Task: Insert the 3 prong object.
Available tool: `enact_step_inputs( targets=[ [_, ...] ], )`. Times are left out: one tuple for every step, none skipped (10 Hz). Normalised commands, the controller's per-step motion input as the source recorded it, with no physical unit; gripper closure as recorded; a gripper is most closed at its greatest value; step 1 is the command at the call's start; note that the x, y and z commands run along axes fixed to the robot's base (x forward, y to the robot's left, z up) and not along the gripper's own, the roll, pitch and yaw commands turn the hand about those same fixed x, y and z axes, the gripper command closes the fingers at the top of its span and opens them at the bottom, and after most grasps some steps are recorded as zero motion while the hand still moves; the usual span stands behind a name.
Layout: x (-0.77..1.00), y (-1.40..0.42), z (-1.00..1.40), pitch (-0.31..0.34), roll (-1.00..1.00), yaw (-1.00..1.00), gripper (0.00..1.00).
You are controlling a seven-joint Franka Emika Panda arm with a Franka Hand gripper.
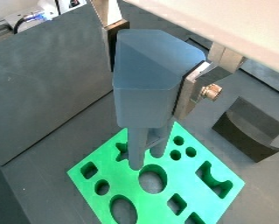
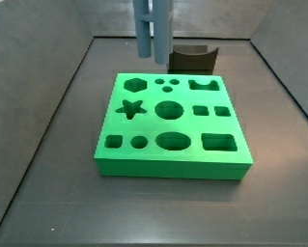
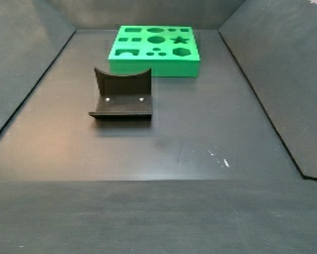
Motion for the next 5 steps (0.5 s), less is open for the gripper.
enact_step_inputs(
  targets=[
    [0.33, 0.4, -0.64, 0.009, 0.0, -0.61, 1.0],
    [0.31, 0.41, -0.68, 0.03, 0.04, -0.59, 1.0],
    [0.22, 0.61, -0.75, 0.036, 0.07, -0.4, 1.0],
    [0.18, 0.75, -0.75, 0.02, 0.13, -0.21, 1.0],
    [0.15, 0.76, -0.69, 0.0, 0.14, -0.19, 1.0]
  ],
)
